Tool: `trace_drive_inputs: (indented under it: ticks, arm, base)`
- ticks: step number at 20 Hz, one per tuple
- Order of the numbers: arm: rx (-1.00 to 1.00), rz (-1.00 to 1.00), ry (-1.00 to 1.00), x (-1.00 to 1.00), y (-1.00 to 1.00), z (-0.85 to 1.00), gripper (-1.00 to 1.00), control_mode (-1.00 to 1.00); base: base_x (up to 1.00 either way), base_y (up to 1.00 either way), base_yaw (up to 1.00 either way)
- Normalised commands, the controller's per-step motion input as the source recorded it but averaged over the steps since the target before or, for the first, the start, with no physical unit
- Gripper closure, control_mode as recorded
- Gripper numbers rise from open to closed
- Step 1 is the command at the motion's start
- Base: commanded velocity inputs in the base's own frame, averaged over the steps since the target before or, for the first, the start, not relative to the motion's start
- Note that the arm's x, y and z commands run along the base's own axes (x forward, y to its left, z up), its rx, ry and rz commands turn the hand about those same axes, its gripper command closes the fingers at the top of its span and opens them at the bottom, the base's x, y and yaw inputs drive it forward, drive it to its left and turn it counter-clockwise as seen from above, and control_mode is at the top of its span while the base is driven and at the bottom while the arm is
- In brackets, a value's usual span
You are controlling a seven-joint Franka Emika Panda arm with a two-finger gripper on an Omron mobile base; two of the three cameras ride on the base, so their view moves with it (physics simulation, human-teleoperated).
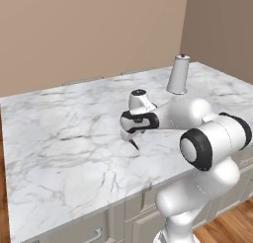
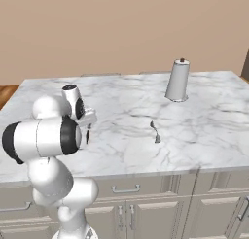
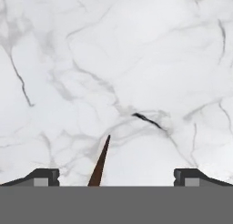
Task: Organize the utensils by type. Pick up the wooden spoons from the counter and place them in the open cabinet. Then pick up the metallic utensils from the counter and place them in the open drawer.
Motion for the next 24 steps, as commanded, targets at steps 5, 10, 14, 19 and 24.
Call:
trace_drive_inputs:
  ticks: [5, 10, 14, 19, 24]
  arm:
    - [0.0, 0.0, 0.0, 0.43, 0.0, -0.46, -1.0, -1.0]
    - [0.0, -0.01, 0.0, 0.43, 0.0, -0.31, -1.0, -1.0]
    - [0.0, 0.0, 0.0, 0.54, 0.01, -0.2, -1.0, -1.0]
    - [0.0, 0.0, 0.0, 0.48, 0.03, -0.24, -1.0, -1.0]
    - [0.0, -0.01, 0.0, 0.32, 0.08, -0.31, -1.0, -1.0]
  base:
    - [0.0, 0.0, 0.0]
    - [0.0, 0.0, 0.0]
    - [0.0, 0.0, 0.0]
    - [0.0, 0.0, 0.0]
    - [0.0, 0.0, 0.0]
